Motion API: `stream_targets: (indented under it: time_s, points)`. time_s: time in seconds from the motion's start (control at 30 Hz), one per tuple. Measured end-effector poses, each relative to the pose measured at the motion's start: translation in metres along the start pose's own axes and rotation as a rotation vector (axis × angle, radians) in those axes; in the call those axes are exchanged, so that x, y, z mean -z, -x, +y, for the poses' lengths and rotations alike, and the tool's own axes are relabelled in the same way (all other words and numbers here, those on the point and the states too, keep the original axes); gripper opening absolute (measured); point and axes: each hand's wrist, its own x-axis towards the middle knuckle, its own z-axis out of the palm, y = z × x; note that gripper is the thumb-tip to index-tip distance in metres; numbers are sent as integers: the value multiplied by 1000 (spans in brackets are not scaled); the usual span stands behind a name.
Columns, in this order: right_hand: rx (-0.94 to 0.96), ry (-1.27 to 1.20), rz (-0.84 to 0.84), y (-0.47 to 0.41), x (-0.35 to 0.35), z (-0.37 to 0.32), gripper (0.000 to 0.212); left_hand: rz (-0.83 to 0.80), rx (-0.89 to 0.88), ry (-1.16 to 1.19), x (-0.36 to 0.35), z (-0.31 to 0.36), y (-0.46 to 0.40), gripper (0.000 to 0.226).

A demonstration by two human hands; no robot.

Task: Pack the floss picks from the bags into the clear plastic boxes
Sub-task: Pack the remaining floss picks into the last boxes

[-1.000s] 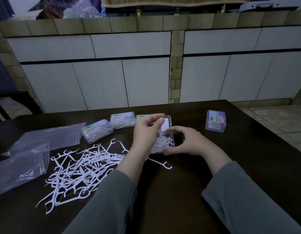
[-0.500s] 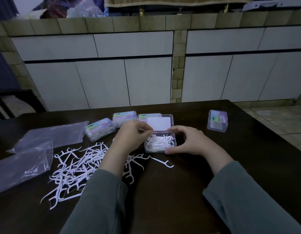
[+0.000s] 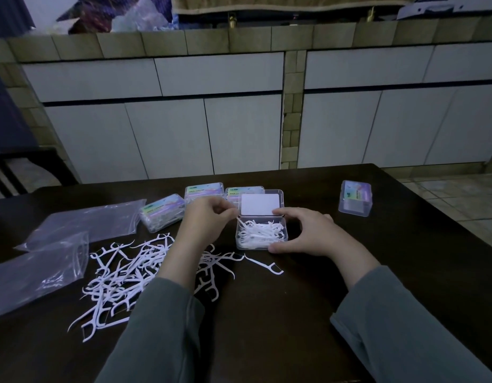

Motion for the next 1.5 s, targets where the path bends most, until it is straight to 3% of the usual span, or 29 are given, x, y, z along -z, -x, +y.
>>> stream_targets:
  time_s: [0.1,0.2,0.33,0.47,0.67,1.0,1.23,1.33,1.5]
  points:
    - [2,7,3,-2,-2,1,84,42,-102,43,3,10,6,8]
    - [9,-10,-4,-3,-1,3,82,-42,-262,6,-6,22,15,14]
    - [46,-26,-6,-4,-1,5,82,-245,-351,-234,-28,32,16,23]
    - [41,-8,-4,-2,-1,4,82,-203,-421,-346,-26,25,9,20]
    - [29,-6,-2,0,0,1,83,-268,-290,-441,-18,24,5,19]
    - [48,-6,-4,-1,0,3,83,-136,-318,-400,-37,29,8,23]
    - [20,1,-18,-1,1,1,84,-67,-202,15,-16,22,6,24]
    - [14,7,-17,1,2,0,83,23,-211,-36,-11,21,6,23]
    - [14,-2,-28,-1,1,0,84,160,-456,-236,-18,29,9,26]
